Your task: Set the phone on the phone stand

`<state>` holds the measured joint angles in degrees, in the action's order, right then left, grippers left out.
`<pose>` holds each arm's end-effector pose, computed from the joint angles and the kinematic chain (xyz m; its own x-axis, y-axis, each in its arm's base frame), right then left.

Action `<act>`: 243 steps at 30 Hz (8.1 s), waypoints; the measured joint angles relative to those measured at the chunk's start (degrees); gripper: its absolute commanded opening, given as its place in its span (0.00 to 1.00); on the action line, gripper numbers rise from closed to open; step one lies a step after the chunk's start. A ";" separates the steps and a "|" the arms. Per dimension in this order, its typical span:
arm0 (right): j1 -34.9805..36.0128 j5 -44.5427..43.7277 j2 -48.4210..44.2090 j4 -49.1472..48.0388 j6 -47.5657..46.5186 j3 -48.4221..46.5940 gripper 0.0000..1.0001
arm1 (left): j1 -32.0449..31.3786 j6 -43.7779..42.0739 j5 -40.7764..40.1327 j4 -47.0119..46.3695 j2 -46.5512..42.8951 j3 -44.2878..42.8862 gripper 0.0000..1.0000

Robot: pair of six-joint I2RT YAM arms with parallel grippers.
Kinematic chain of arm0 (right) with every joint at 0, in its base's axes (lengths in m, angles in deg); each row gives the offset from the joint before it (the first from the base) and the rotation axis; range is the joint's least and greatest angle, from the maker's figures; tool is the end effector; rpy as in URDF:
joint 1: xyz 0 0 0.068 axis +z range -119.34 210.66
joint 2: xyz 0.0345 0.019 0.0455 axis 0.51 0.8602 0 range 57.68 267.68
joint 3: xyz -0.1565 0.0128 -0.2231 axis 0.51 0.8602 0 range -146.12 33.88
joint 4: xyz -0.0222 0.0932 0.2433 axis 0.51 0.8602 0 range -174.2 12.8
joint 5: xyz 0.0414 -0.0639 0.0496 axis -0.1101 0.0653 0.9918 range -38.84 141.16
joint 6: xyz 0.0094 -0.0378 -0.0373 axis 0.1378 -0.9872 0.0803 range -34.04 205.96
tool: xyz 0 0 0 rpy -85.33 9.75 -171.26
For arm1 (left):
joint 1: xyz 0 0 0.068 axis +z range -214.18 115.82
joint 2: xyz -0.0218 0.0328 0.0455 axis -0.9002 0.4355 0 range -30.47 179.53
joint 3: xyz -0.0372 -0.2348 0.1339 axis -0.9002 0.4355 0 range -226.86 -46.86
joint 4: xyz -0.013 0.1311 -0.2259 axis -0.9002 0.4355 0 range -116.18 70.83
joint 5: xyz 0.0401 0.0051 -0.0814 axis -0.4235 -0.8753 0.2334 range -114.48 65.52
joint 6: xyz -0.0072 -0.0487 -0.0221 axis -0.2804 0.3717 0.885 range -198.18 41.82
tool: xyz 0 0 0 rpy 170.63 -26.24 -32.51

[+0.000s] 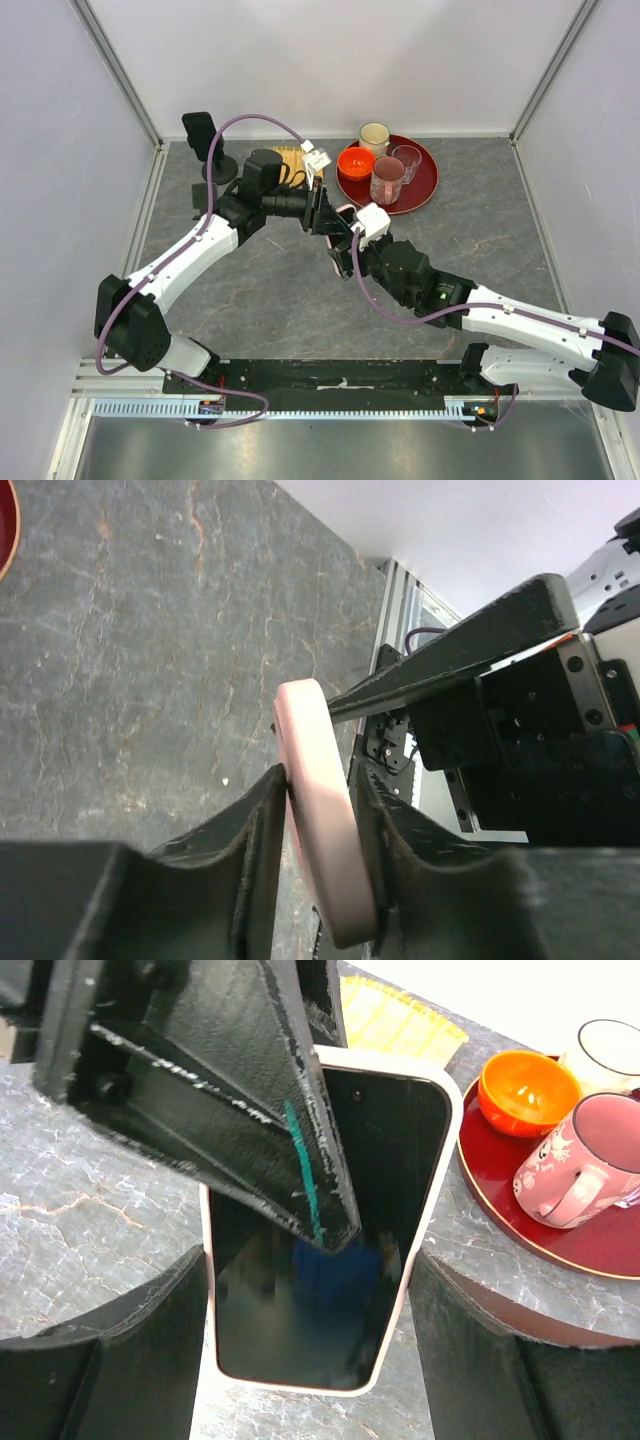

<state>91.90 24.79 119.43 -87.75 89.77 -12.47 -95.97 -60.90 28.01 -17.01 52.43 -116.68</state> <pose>0.1344 0.2123 0.3170 -0.1369 -0.1257 -0.9826 -0.5684 0.8223 -0.0260 0.2642 -0.1969 0.3423 -0.5878 0.1515 -0.7947 0.8067 0.1843 -0.5616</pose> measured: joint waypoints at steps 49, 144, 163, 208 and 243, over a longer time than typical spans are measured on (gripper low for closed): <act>-22.12 66.53 -11.30 6.73 8.76 5.35 0.00 | -6.19 -17.62 10.97 4.87 -8.59 1.97 0.33; 9.27 -8.52 7.89 -31.82 -27.50 7.96 0.90 | -7.17 75.36 -69.59 66.27 -28.04 -9.33 0.02; 4.52 -10.95 14.75 -42.10 -13.00 15.19 0.89 | 31.52 55.78 -69.83 71.54 -0.46 -33.31 0.02; 4.48 -9.64 21.68 -38.93 -12.31 11.80 0.89 | 38.58 65.48 -57.81 70.03 12.61 -35.69 0.02; 4.48 -9.27 22.67 -37.90 -12.09 11.21 0.89 | 39.82 67.60 -57.48 71.04 20.59 -41.20 0.02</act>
<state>96.38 15.52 142.10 -125.65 77.68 -1.26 -56.15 6.70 -29.47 54.03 73.02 -157.88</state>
